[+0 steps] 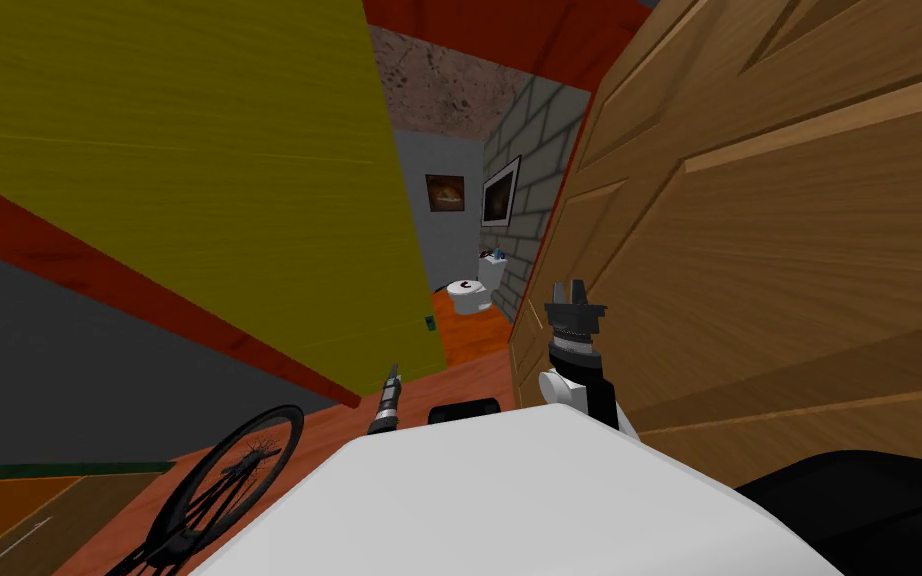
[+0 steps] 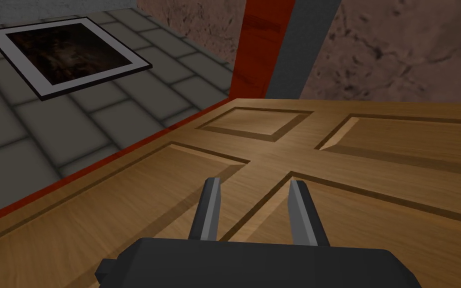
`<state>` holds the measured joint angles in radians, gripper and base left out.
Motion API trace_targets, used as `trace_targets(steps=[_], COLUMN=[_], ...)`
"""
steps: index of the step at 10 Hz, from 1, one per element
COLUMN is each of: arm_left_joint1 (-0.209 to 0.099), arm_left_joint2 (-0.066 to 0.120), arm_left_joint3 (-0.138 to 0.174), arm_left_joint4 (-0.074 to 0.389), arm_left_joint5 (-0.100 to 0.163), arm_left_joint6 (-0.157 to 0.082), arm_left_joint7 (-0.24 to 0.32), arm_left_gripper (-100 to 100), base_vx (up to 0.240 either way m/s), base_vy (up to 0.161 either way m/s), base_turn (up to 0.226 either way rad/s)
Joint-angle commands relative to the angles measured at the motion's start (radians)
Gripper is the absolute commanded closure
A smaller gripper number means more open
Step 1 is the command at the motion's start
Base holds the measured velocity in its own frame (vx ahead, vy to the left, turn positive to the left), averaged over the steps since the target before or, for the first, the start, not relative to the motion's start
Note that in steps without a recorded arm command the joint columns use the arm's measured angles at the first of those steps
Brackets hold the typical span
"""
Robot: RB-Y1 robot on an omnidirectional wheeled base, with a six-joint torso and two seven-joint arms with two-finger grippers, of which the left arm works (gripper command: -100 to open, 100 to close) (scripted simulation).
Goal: Pull the door open
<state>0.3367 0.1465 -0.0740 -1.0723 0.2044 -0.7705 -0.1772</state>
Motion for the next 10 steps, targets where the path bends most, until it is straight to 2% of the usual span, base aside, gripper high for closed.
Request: trace_targets(steps=[1,10], arm_left_joint1=[0.002,-0.012], arm_left_joint2=[-0.024,-0.15], arm_left_joint3=[0.003,0.018], arm_left_joint4=[-0.014,-0.037], arm_left_joint5=[-0.001,-0.006], arm_left_joint6=[0.003,0.005], arm_left_joint7=[-0.003,-0.011], arm_left_gripper=[-100,-100], base_vx=[0.202,0.205], base_vy=[-0.011,-0.017], base_turn=[-0.039,-0.033])
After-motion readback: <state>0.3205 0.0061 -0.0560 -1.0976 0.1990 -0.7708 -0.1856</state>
